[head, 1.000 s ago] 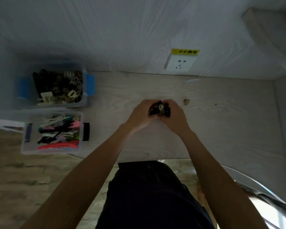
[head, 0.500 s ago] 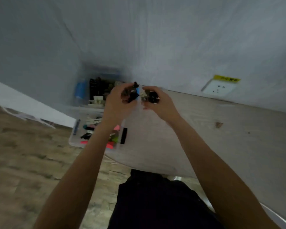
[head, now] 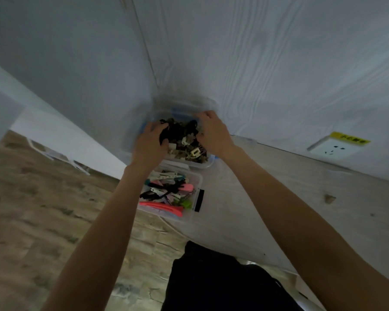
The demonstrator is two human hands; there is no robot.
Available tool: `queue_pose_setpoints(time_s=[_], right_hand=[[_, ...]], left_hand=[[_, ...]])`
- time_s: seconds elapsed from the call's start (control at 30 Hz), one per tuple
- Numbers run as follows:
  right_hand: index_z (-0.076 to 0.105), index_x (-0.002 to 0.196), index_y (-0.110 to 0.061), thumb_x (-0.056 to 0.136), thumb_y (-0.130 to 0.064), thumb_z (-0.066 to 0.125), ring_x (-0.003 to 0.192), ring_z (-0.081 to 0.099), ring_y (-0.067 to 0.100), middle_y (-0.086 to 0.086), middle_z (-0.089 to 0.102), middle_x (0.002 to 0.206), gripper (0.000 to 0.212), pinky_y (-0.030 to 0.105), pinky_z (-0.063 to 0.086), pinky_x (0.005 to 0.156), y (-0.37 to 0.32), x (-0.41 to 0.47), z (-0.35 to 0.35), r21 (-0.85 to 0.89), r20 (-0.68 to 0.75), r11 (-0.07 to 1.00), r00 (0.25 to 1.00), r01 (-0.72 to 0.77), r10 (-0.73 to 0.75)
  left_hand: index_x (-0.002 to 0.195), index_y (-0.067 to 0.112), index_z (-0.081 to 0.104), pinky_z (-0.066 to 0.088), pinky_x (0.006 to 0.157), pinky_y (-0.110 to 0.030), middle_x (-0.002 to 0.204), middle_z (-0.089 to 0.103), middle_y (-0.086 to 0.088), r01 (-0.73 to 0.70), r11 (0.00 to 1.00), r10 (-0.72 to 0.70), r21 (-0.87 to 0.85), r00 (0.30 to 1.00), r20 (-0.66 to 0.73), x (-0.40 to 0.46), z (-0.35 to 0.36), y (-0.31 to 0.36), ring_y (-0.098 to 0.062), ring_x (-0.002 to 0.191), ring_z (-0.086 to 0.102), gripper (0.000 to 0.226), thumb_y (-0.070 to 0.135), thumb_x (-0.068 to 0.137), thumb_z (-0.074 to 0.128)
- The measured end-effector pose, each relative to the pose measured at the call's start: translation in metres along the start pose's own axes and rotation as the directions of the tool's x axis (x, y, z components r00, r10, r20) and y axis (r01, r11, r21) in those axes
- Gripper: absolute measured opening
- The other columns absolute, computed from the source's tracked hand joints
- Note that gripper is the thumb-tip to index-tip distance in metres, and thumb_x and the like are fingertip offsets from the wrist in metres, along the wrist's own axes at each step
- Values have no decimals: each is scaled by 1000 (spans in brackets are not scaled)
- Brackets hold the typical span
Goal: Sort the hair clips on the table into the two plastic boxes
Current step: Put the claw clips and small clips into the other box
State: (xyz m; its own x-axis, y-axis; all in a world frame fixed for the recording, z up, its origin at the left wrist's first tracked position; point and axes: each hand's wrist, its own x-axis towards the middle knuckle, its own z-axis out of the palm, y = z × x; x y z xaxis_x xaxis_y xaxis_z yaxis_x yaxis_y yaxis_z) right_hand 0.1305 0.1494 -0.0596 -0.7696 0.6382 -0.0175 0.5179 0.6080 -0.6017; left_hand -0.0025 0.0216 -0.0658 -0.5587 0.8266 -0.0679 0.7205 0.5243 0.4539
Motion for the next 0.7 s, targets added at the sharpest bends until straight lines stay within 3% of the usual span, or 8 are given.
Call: queue_pose_setpoints(time_s=[0.1,0.27,0.37,0.47,0.53,0.6,0.7], right_hand=[[49,127,-5,84,-1,52,105,54,32,19,47,128,44,27,39,79,6,-3,3,-38,-38,999,999,27,-29],[59,117,-2,84,-1,54,105,55,33,19,56,120,33,32,42,92,13,-26,3,-7,-108,996,990,85,-86],[62,111,-3,80,-1,58,106,54,34,18,60,115,31,22,33,92,27,-56,-7,10,-209,998,977,55,-52],[64,108,-9,80,-4,59,105,55,30,13,63,111,29,23,34,93,56,-102,-19,7,-314,999,949,-45,45],[65,106,-12,81,-4,59,104,55,29,10,63,111,27,25,36,91,86,-141,-28,25,-375,976,903,-217,210],[65,107,-14,82,-5,59,106,54,30,10,62,114,27,28,37,90,120,-183,-38,51,-407,905,818,-423,406],[64,110,-11,81,-4,60,110,53,35,15,59,118,30,33,40,92,164,-235,-49,135,-420,764,662,-630,620]], left_hand=[[131,17,48,36,99,-45,132,48,-14,16,995,-14,98,1000,-18,2,0,-3,-39,118,40,40,26,93,50],[119,14,58,41,95,-41,117,58,-13,-173,985,171,-10,978,-117,-4,1,24,-33,112,48,31,22,89,55],[114,12,60,39,93,-29,112,60,-11,-315,942,293,-119,940,-173,-14,13,66,-27,107,52,32,25,87,48],[115,13,58,36,89,-21,110,60,-8,-429,875,407,-226,903,-138,-24,36,105,-20,103,52,33,23,86,46],[117,14,57,38,91,-25,112,57,-5,-436,836,450,-332,892,-39,-26,60,133,-17,104,50,31,15,86,50],[121,13,55,39,96,-30,120,55,-6,-369,841,436,-395,895,92,-25,88,157,-19,112,49,35,10,86,53],[130,12,47,27,108,-34,136,45,-11,-288,925,346,-247,907,239,-7,130,169,-27,129,37,47,9,83,55]])
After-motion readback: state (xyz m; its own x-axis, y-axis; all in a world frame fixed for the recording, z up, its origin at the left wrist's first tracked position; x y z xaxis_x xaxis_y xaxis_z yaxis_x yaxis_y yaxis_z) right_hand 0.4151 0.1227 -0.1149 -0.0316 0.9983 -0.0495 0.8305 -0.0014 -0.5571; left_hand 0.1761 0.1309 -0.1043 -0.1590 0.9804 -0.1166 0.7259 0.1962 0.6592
